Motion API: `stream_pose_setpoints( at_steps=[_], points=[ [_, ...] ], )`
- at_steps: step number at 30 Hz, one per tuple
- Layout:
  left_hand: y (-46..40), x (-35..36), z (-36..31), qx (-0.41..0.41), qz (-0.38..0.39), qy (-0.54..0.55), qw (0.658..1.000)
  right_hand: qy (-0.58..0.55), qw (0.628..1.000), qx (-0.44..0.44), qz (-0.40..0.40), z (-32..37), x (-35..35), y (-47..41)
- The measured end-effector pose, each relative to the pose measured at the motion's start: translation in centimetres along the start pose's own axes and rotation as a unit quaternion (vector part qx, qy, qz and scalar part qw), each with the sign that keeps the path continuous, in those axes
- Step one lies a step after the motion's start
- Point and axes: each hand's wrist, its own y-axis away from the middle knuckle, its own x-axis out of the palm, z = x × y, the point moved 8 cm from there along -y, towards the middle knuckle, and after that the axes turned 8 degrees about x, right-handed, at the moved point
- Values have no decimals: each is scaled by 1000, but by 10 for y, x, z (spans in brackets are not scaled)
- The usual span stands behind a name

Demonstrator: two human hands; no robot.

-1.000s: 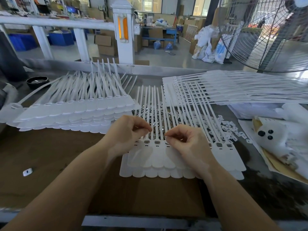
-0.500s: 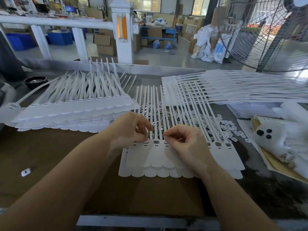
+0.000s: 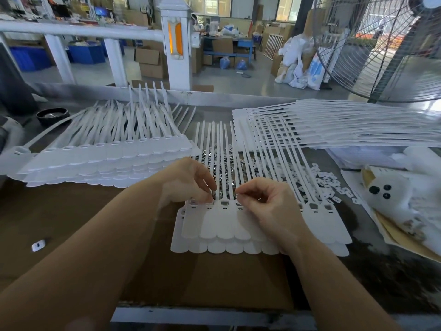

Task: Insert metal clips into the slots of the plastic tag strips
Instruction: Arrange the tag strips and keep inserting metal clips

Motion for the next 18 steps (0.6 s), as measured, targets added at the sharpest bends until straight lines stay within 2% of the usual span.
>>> stream_pose_setpoints(
  at_steps=[4, 9, 18],
  points=[
    [4, 1, 7, 1, -5, 44, 999, 8, 1000, -2, -3, 0, 0, 0],
    [8, 4, 9, 11, -47, 70, 996, 16, 1000, -4, -3, 2, 0, 0],
    [11, 6, 15, -24, -75, 114, 990, 17, 1000, -1, -4, 1, -1, 1]
  ],
)
